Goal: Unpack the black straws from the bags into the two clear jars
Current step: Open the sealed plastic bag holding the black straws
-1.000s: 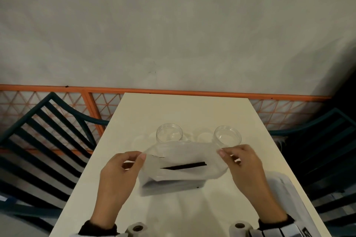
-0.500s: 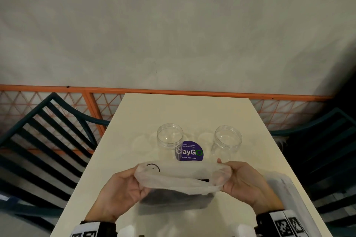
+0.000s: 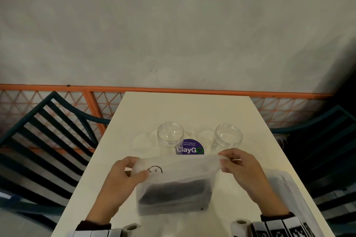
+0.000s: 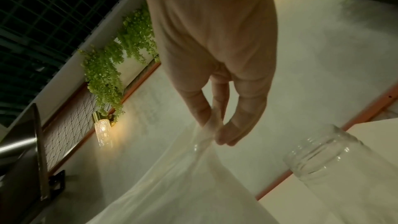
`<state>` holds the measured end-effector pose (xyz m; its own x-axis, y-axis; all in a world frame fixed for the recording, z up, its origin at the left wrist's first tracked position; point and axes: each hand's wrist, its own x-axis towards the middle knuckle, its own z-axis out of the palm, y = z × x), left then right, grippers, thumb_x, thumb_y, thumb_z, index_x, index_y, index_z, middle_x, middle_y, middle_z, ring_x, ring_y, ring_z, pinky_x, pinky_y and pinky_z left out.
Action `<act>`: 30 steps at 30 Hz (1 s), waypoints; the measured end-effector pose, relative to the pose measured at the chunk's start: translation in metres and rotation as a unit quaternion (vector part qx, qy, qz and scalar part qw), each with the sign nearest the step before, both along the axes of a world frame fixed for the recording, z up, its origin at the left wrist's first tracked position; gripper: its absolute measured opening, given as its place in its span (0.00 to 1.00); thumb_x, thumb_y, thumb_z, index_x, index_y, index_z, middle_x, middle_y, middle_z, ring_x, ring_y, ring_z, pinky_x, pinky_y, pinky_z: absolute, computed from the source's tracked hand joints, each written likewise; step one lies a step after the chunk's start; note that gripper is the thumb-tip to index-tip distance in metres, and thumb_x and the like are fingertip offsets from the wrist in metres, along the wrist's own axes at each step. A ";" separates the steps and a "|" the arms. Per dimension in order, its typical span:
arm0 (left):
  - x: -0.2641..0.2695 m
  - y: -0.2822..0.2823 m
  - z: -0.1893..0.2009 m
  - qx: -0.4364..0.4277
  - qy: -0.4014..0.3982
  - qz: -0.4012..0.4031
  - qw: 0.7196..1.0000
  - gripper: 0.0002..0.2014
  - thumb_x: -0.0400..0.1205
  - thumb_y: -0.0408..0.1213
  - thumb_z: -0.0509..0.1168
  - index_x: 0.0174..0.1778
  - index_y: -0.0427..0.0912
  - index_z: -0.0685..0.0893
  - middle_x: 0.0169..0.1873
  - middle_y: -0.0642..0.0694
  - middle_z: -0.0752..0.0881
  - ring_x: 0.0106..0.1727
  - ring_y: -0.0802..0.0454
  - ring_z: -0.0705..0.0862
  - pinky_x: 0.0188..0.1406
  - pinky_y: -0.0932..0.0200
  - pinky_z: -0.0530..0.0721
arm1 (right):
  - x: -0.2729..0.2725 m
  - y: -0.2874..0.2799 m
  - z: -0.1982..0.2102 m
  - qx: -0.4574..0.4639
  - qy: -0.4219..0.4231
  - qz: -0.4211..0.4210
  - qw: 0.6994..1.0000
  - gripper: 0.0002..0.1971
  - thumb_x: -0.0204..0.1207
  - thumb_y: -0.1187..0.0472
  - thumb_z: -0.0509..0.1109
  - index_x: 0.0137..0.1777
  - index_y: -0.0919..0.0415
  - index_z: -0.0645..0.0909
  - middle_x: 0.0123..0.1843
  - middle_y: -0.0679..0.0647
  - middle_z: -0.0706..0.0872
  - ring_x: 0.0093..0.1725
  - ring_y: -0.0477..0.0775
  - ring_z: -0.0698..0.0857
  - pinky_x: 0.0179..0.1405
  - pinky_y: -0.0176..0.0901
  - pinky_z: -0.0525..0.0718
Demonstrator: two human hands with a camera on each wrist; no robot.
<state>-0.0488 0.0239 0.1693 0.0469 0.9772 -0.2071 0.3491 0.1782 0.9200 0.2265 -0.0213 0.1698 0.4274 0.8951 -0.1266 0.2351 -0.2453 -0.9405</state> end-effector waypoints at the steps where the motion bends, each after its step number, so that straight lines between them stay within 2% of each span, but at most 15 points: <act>1: -0.001 -0.001 -0.001 0.019 0.042 0.001 0.999 0.12 0.71 0.35 0.74 0.47 0.46 0.81 0.46 0.47 0.82 0.47 0.50 0.84 0.39 0.62 0.78 | 0.001 0.000 0.000 0.003 0.002 -0.009 1.000 0.07 0.72 0.70 0.70 0.43 0.59 0.87 0.39 0.56 0.89 0.34 0.52 0.87 0.49 0.49 0.87; 4: -0.003 -0.002 -0.004 0.052 0.084 0.032 0.995 0.12 0.70 0.37 0.75 0.44 0.46 0.81 0.40 0.46 0.84 0.42 0.48 0.85 0.37 0.60 0.79 | 0.001 0.000 0.002 -0.002 0.082 0.008 0.997 0.07 0.73 0.71 0.69 0.46 0.61 0.87 0.43 0.61 0.89 0.38 0.54 0.87 0.44 0.44 0.86; 6: -0.001 -0.002 -0.004 0.060 0.063 0.034 0.996 0.06 0.70 0.37 0.75 0.38 0.44 0.85 0.37 0.47 0.88 0.40 0.49 0.86 0.38 0.60 0.80 | -0.003 -0.001 0.004 -0.014 0.163 0.042 0.986 0.08 0.75 0.71 0.68 0.49 0.63 0.86 0.47 0.62 0.90 0.46 0.58 0.88 0.45 0.44 0.85; 8: 0.005 -0.002 -0.005 0.044 0.016 -0.001 0.999 0.03 0.73 0.39 0.73 0.35 0.45 0.88 0.35 0.46 0.91 0.40 0.48 0.88 0.42 0.56 0.84 | -0.009 -0.001 0.005 -0.030 0.232 0.080 0.969 0.09 0.75 0.71 0.67 0.51 0.64 0.86 0.49 0.64 0.90 0.47 0.60 0.88 0.48 0.47 0.86; 11: 0.015 -0.004 -0.012 -0.037 -0.082 -0.034 0.995 0.07 0.77 0.36 0.68 0.38 0.41 0.91 0.40 0.37 0.91 0.43 0.42 0.88 0.53 0.45 0.84 | -0.021 0.001 -0.001 -0.071 0.319 0.115 0.938 0.11 0.76 0.74 0.64 0.55 0.69 0.83 0.49 0.66 0.89 0.45 0.61 0.88 0.42 0.47 0.88; 13: 0.017 -0.004 -0.016 -0.105 -0.150 -0.039 0.982 0.10 0.79 0.33 0.64 0.40 0.36 0.90 0.44 0.31 0.89 0.43 0.42 0.85 0.52 0.46 0.82 | -0.025 0.003 -0.008 -0.104 0.379 0.120 0.911 0.14 0.76 0.76 0.60 0.60 0.74 0.78 0.48 0.67 0.86 0.43 0.62 0.87 0.36 0.46 0.88; 15: 0.016 -0.002 -0.017 -0.164 -0.200 -0.046 0.965 0.10 0.79 0.31 0.62 0.42 0.32 0.88 0.44 0.32 0.87 0.42 0.44 0.85 0.47 0.51 0.81 | -0.026 0.002 -0.008 -0.115 0.432 0.128 0.885 0.17 0.75 0.76 0.55 0.64 0.79 0.72 0.51 0.70 0.83 0.47 0.65 0.83 0.36 0.48 0.88; 17: 0.012 0.000 -0.019 -0.224 -0.273 -0.037 0.935 0.08 0.76 0.31 0.63 0.44 0.32 0.85 0.43 0.35 0.86 0.36 0.46 0.86 0.38 0.56 0.83 | -0.019 0.002 -0.009 -0.118 0.492 0.114 0.855 0.18 0.73 0.76 0.51 0.59 0.79 0.75 0.47 0.70 0.86 0.41 0.65 0.87 0.31 0.47 0.88; 18: 0.009 0.001 -0.020 -0.257 -0.316 -0.028 0.913 0.10 0.73 0.31 0.64 0.47 0.33 0.84 0.42 0.36 0.85 0.33 0.47 0.86 0.34 0.58 0.85 | -0.015 0.002 -0.010 -0.116 0.525 0.090 0.838 0.18 0.70 0.76 0.54 0.57 0.79 0.77 0.44 0.70 0.88 0.36 0.63 0.88 0.29 0.48 0.88; 20: 0.006 0.001 -0.019 -0.299 -0.384 -0.020 0.873 0.13 0.69 0.31 0.65 0.48 0.32 0.84 0.38 0.39 0.85 0.30 0.46 0.84 0.27 0.57 0.86 | -0.007 0.003 -0.015 -0.113 0.568 0.058 0.813 0.20 0.58 0.76 0.65 0.53 0.78 0.80 0.45 0.69 0.88 0.38 0.63 0.86 0.38 0.51 0.87; 22: 0.008 0.000 -0.017 -0.299 -0.419 -0.021 0.857 0.12 0.69 0.30 0.62 0.41 0.31 0.88 0.35 0.38 0.88 0.28 0.45 0.85 0.23 0.58 0.85 | -0.001 0.003 -0.016 -0.126 0.577 0.050 0.806 0.15 0.51 0.71 0.72 0.41 0.70 0.81 0.37 0.62 0.86 0.39 0.62 0.83 0.44 0.53 0.83; 24: 0.011 -0.001 -0.015 -0.293 -0.445 -0.018 0.846 0.11 0.65 0.30 0.62 0.36 0.31 0.89 0.32 0.38 0.90 0.27 0.45 0.87 0.23 0.59 0.85 | 0.002 -0.001 -0.013 -0.116 0.587 0.056 0.800 0.12 0.49 0.64 0.77 0.32 0.66 0.79 0.30 0.57 0.82 0.32 0.59 0.82 0.35 0.48 0.81; 26: 0.013 -0.003 -0.012 -0.278 -0.452 -0.031 0.847 0.11 0.70 0.34 0.63 0.40 0.32 0.88 0.36 0.38 0.90 0.31 0.45 0.88 0.27 0.59 0.86 | 0.002 -0.006 -0.006 -0.078 0.561 0.088 0.820 0.17 0.40 0.69 0.80 0.30 0.63 0.78 0.28 0.57 0.82 0.28 0.58 0.81 0.30 0.44 0.76; 27: 0.012 -0.004 -0.012 -0.261 -0.448 -0.042 0.854 0.12 0.73 0.35 0.62 0.43 0.32 0.87 0.38 0.38 0.90 0.33 0.46 0.89 0.29 0.59 0.87 | 0.003 -0.008 -0.005 -0.062 0.534 0.099 0.837 0.20 0.41 0.73 0.78 0.35 0.62 0.77 0.28 0.58 0.82 0.27 0.57 0.81 0.28 0.44 0.77; 30: 0.013 -0.008 -0.010 -0.177 -0.366 -0.043 0.913 0.11 0.69 0.26 0.67 0.48 0.31 0.82 0.38 0.38 0.90 0.36 0.49 0.89 0.30 0.61 0.87 | 0.001 -0.010 -0.009 -0.059 0.349 0.076 0.932 0.14 0.66 0.79 0.69 0.46 0.62 0.74 0.32 0.58 0.83 0.30 0.53 0.82 0.34 0.44 0.82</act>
